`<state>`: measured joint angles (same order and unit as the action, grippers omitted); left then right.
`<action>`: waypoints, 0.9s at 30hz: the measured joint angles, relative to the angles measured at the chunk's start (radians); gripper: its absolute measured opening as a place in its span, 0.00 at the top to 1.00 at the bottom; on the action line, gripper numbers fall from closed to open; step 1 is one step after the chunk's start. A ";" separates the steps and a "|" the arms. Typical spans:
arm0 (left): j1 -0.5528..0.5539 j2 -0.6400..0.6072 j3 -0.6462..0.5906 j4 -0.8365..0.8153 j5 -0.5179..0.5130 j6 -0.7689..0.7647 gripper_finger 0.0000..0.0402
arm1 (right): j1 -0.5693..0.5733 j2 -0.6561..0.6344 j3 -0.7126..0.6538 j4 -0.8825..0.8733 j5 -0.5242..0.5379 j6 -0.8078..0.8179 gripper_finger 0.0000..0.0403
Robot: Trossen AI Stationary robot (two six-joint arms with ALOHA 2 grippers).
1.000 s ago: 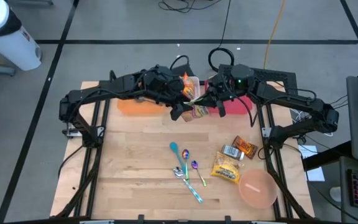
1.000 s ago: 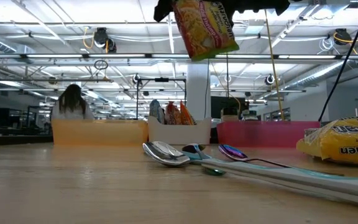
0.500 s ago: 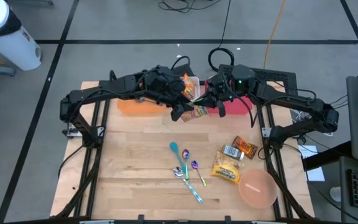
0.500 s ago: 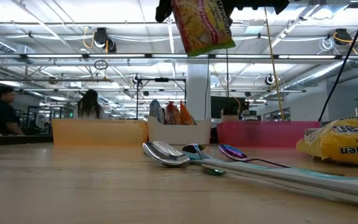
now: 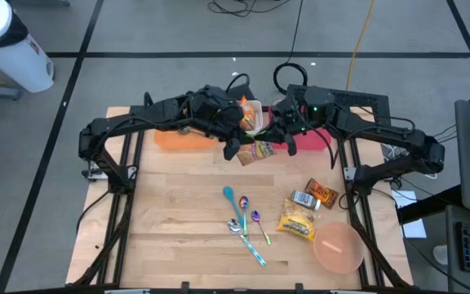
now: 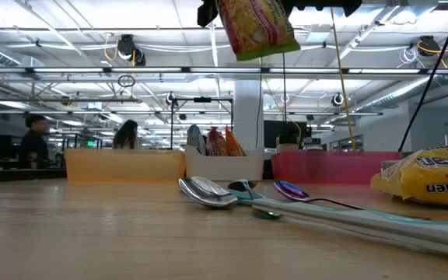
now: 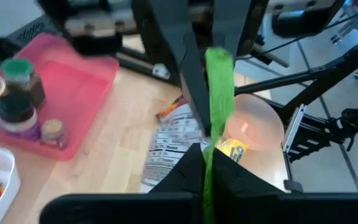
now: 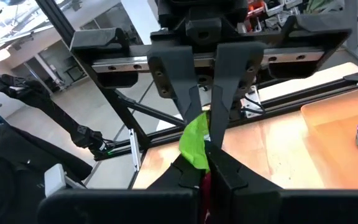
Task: Pick & Place Food Item
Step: Put the green noodle pack into the white bin
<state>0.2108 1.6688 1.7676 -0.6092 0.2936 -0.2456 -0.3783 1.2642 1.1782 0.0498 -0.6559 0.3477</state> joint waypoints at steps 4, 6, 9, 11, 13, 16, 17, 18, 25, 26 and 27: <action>0.000 0.000 0.000 0.041 0.027 0.010 0.99 | 0.001 -0.002 0.001 0.010 -0.004 0.000 0.98; 0.000 0.000 0.000 0.044 0.027 0.008 0.99 | 0.001 -0.002 0.001 0.021 -0.004 0.009 0.95; 0.001 0.000 0.000 0.038 0.026 0.007 0.99 | -0.015 -0.001 0.001 0.051 -0.005 0.038 0.87; 0.001 -0.001 0.000 0.028 0.028 0.007 0.99 | -0.031 -0.001 0.001 0.068 0.000 0.041 0.82; 0.000 -0.001 0.000 0.016 0.033 0.005 0.99 | -0.058 -0.001 0.001 0.067 0.001 0.039 0.76; 0.005 -0.007 0.000 0.014 0.055 0.003 0.99 | -0.102 0.000 0.001 0.076 0.002 0.042 0.68; 0.009 -0.011 0.000 0.012 0.056 0.000 0.99 | -0.116 0.001 0.001 0.091 0.002 0.054 0.66; 0.014 -0.015 0.000 0.013 0.057 -0.001 0.99 | -0.133 0.001 0.001 0.111 0.002 0.066 0.64; 0.093 -0.049 0.000 0.048 0.040 -0.065 1.00 | -0.248 0.001 0.001 0.339 0.002 0.224 0.58; 0.102 -0.052 0.000 0.052 0.031 -0.071 1.00 | -0.258 0.001 0.001 0.368 0.002 0.262 0.58; 0.108 -0.054 0.000 0.067 0.019 -0.072 1.00 | -0.265 0.001 0.001 0.392 0.002 0.296 0.58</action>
<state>0.3191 1.6147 1.7676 -0.5425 0.3123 -0.3174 -0.6433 1.2648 1.1790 0.4421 -0.6539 0.6433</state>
